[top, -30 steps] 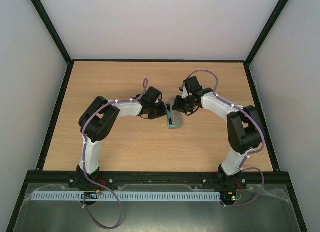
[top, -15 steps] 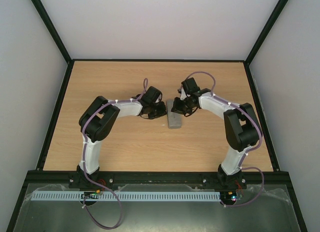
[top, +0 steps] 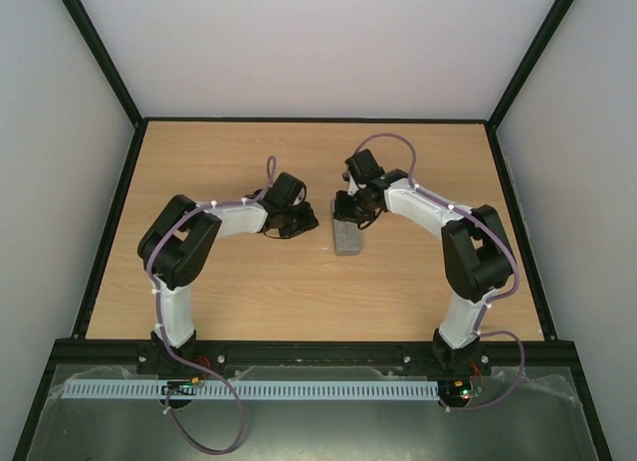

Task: Organize the sunglasses
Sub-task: Close the sunglasses case at the center of the board, then adjust the sunglasses case at the center of the board.

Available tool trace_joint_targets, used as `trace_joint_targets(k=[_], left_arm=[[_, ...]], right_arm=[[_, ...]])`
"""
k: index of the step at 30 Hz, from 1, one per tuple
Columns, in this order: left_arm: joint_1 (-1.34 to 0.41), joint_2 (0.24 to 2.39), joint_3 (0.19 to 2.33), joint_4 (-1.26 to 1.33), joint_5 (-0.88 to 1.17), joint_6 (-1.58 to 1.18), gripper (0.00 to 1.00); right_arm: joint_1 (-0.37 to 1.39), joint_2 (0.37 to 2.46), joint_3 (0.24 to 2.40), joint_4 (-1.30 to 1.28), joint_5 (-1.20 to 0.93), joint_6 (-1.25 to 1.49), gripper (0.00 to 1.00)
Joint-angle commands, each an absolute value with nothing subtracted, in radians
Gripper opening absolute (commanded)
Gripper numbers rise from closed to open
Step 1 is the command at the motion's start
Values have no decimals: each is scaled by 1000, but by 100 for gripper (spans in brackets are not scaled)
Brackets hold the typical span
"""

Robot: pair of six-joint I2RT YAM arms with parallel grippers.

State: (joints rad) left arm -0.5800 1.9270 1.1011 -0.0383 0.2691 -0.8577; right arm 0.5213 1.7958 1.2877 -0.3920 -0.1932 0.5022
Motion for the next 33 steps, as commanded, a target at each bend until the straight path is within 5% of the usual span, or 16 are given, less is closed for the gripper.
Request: trace_joint_targets(k=[1,25,33], left_arm=[[-558,1834,1038,-63,244,-854,36],[-514,1709,907,-39,262,-847,33],[-498,1642,898,-70,256,-833,41]], right_arm=[[542,1834,1343,-498,-89,501,22],[638,2010,1394,-574,77,525,14],[637,1807,1485,-635,119,514,31]])
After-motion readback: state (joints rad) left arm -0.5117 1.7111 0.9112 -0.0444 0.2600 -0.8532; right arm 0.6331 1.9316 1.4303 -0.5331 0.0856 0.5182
